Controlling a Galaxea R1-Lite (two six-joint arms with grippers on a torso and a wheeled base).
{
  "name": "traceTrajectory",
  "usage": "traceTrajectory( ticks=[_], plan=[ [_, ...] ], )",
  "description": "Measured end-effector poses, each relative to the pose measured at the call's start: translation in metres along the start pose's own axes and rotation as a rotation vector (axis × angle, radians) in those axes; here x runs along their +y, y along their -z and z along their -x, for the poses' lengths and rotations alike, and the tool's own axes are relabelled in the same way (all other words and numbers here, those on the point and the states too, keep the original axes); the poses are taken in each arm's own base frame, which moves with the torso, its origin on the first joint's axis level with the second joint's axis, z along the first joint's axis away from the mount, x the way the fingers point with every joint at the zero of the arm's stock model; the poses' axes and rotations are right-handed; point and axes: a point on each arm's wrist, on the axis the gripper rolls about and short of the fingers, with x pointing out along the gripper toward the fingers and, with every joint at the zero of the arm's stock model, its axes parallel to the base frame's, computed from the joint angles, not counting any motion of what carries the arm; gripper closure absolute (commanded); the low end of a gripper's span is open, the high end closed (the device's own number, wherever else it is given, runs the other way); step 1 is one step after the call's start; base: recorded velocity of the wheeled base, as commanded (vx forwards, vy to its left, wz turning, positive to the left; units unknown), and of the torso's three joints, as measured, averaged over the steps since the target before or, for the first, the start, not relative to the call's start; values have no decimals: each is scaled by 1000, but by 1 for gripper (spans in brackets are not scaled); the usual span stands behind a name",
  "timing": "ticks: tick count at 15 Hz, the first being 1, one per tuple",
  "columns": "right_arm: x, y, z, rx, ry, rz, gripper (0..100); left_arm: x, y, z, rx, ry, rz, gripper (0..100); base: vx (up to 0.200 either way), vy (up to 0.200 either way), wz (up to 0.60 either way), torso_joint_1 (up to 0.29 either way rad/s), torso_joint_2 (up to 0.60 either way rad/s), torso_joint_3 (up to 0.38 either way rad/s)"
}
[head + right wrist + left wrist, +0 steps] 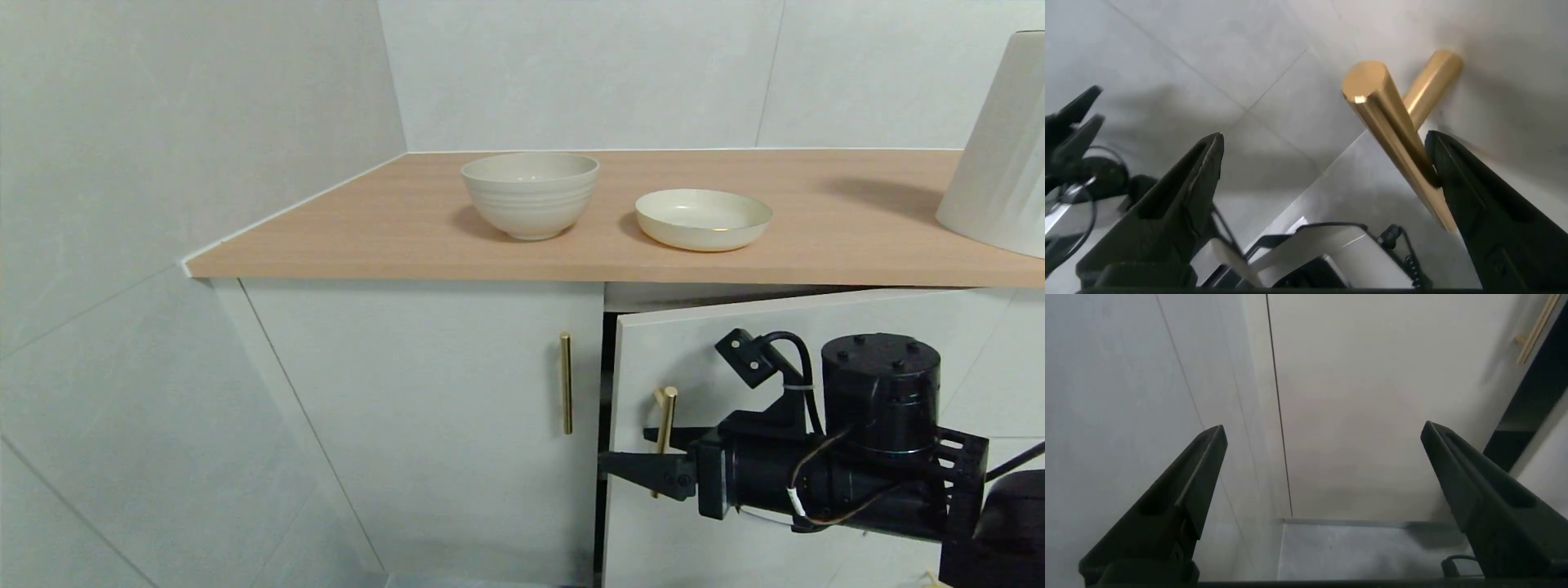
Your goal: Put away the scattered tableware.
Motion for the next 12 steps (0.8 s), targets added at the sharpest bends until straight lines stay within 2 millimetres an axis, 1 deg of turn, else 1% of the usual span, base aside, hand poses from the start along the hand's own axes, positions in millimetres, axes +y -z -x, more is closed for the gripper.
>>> traceTrajectory(
  ticks=[5, 7, 10, 12],
  plan=[
    [9, 2, 12, -6, -22, 9, 0, 0, -1, 0, -5, 19, -11, 0, 0, 0, 0, 0, 0, 0],
    [11, 2, 13, -7, -28, 12, 0, -2, -12, 3, -42, 68, -13, 0, 0, 0, 0, 0, 0, 0],
    [12, 3, 14, -5, -30, 13, 0, -4, -46, 10, -56, 172, -16, 0, 0, 0, 0, 0, 0, 0],
    [13, 3, 14, -4, -32, 13, 0, -4, -78, 3, -9, 223, -10, 0, 0, 0, 0, 0, 0, 0]
  ],
)
